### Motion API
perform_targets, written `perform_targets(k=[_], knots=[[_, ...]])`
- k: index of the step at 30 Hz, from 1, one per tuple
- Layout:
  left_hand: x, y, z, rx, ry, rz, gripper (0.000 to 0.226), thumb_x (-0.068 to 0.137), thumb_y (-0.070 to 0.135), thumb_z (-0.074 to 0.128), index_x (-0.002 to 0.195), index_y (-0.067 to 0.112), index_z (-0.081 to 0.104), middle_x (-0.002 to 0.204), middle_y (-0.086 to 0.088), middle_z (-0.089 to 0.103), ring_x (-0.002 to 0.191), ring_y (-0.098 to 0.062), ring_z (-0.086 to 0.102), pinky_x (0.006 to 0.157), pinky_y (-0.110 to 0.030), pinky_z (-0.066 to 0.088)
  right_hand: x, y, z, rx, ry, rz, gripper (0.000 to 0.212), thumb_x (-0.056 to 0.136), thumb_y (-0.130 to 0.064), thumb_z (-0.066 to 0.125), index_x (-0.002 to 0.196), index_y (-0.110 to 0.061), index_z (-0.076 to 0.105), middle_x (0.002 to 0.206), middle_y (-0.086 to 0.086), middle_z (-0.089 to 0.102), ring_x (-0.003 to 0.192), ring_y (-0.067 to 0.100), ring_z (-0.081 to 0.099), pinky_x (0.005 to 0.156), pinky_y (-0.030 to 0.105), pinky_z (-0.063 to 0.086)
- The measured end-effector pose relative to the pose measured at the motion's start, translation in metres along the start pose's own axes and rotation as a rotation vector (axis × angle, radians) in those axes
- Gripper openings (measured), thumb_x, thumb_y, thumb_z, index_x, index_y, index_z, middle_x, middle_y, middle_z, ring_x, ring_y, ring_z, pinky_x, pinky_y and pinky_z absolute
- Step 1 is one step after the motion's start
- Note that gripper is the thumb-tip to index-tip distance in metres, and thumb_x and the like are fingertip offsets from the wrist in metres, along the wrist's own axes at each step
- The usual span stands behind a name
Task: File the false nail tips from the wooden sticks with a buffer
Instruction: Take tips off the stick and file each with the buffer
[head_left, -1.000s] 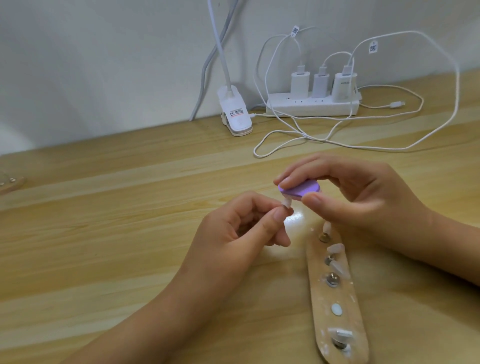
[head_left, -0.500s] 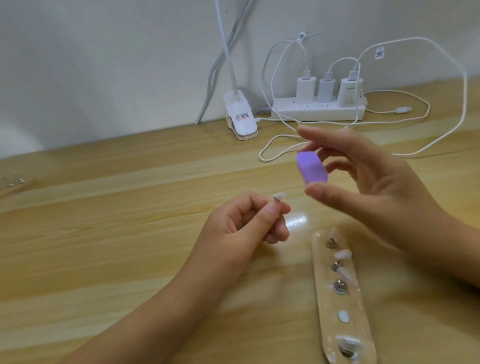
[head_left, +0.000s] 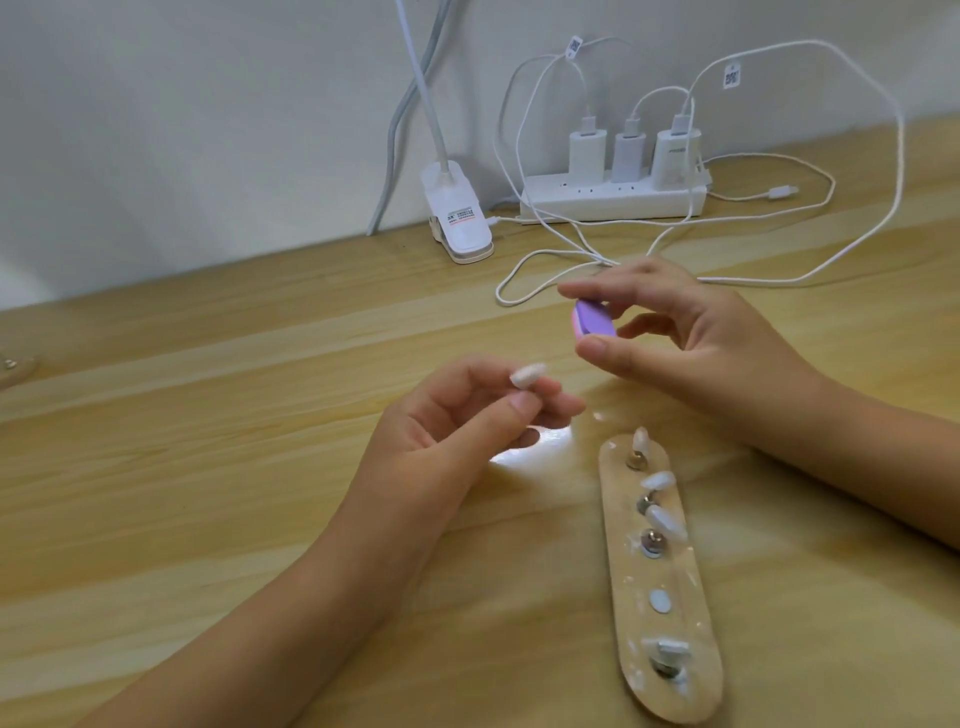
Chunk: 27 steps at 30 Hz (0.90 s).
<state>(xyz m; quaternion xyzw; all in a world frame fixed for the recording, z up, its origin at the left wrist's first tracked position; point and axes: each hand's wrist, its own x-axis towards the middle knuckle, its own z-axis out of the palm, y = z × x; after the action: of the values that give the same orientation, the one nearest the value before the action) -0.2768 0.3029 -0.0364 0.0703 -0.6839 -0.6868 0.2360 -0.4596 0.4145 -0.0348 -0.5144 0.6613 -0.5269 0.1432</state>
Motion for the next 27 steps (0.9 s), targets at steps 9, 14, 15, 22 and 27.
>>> perform_targets(k=[9, 14, 15, 22, 27], knots=[[-0.011, 0.004, 0.015, 0.654, -0.398, 0.310, 0.014, 0.083, 0.030, 0.070, 0.086, 0.020, 0.079, 0.060, 0.019, 0.043, 0.065, 0.000, 0.043, 0.065, -0.013, 0.034, 0.003, 0.003, 0.000, 0.053, -0.011, 0.071, 0.045, 0.074, -0.038, 0.068, 0.117, -0.024, 0.070, 0.119, -0.006, 0.063, 0.102, 0.007, 0.061, 0.091, 0.029, 0.051], [-0.014, 0.001, 0.027, 0.744, -0.430, 0.365, 0.017, 0.089, 0.031, 0.065, 0.098, 0.025, 0.078, 0.064, 0.017, 0.054, 0.068, 0.009, 0.041, 0.067, -0.008, 0.034, 0.003, 0.004, 0.001, 0.029, -0.040, 0.068, 0.044, 0.074, -0.040, 0.068, 0.116, -0.025, 0.070, 0.117, -0.008, 0.062, 0.098, 0.003, 0.059, 0.088, 0.022, 0.051], [-0.014, -0.001, 0.028, 0.769, -0.435, 0.363, 0.018, 0.090, 0.032, 0.064, 0.099, 0.025, 0.078, 0.065, 0.017, 0.056, 0.069, 0.009, 0.041, 0.066, -0.010, 0.035, 0.003, 0.004, 0.001, 0.028, -0.041, 0.068, 0.044, 0.075, -0.039, 0.068, 0.117, -0.025, 0.070, 0.117, -0.008, 0.062, 0.099, 0.004, 0.059, 0.089, 0.024, 0.051], [-0.010, -0.001, 0.005, 0.837, -0.472, 0.331, 0.024, 0.088, 0.032, 0.064, 0.110, 0.026, 0.073, 0.061, 0.013, 0.061, 0.061, -0.009, 0.044, 0.054, -0.032, 0.046, 0.002, 0.003, -0.001, 0.038, -0.038, 0.053, 0.042, 0.078, -0.040, 0.067, 0.118, -0.026, 0.069, 0.118, -0.008, 0.062, 0.105, 0.008, 0.061, 0.090, 0.029, 0.052], [-0.009, -0.001, -0.001, 0.847, -0.477, 0.347, 0.024, 0.084, 0.030, 0.071, 0.107, 0.023, 0.076, 0.058, 0.010, 0.058, 0.062, -0.005, 0.043, 0.058, -0.024, 0.045, 0.001, 0.005, -0.003, 0.039, -0.017, 0.022, 0.042, 0.080, -0.042, 0.066, 0.120, -0.028, 0.068, 0.119, -0.010, 0.062, 0.110, 0.009, 0.060, 0.090, 0.024, 0.052]])
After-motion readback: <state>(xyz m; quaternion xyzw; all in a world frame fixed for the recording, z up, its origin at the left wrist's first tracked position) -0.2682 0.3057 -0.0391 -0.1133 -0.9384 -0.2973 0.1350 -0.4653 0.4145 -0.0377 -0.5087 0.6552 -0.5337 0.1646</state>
